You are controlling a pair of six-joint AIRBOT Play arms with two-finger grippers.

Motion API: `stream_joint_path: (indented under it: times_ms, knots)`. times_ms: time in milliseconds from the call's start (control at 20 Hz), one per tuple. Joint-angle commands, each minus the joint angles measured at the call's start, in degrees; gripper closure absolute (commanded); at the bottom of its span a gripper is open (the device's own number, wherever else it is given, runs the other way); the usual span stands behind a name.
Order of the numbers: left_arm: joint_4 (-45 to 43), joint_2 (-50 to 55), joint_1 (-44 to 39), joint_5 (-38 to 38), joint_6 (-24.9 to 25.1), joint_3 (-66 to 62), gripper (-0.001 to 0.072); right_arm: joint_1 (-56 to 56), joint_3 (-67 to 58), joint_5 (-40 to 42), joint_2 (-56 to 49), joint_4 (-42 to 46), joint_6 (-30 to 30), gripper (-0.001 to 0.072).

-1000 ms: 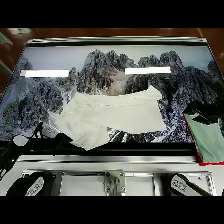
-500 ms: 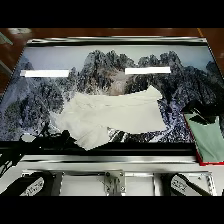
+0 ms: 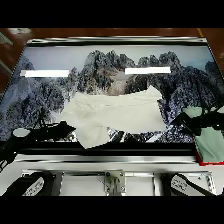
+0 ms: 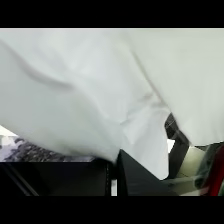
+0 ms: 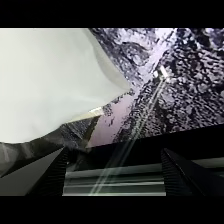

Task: Fold the shirts.

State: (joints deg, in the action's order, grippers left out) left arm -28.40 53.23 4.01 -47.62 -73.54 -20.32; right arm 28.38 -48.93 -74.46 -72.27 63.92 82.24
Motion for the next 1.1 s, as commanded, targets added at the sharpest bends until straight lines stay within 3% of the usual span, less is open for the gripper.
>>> stream_joint_path:
  times_ms: [0,350,500,550,650,750,900,1050]
  knots:
    - [0.4,-1.8,0.4,-2.4,1.3,-3.9,0.0661,0.0,5.4,8.0,-2.4,-8.1,-0.7,0.0020]
    - [0.4,-1.8,0.4,-5.0,1.3,-11.3,0.0661,-4.4,9.8,17.6,-4.5,-11.1,-2.6,0.0020]
    - [0.4,-1.9,0.4,-5.0,0.9,-13.6,0.0661,-10.0,9.8,24.6,-5.3,-11.9,-0.6,0.0021]
    - [0.3,-1.9,0.4,-5.0,0.9,-14.3,0.0661,-11.7,9.8,27.0,-5.4,-12.5,0.0,0.0068]
    - [0.3,-1.9,1.2,-5.0,0.9,-15.7,0.0661,-13.9,9.8,29.6,-5.4,-13.9,0.2,0.0463]
    - [0.3,-1.8,3.0,-5.2,0.9,-17.6,0.0661,-14.3,9.2,29.9,-5.3,-18.6,-0.4,0.0647]
    - [-3.3,-2.7,6.6,-7.3,2.4,-25.0,0.0663,-14.1,2.0,24.6,-0.8,-22.0,-11.0,0.0647]
    - [-15.1,-6.6,8.2,-9.3,2.4,-42.1,0.0663,-14.1,-12.5,23.0,9.3,-21.8,-19.2,0.0647]
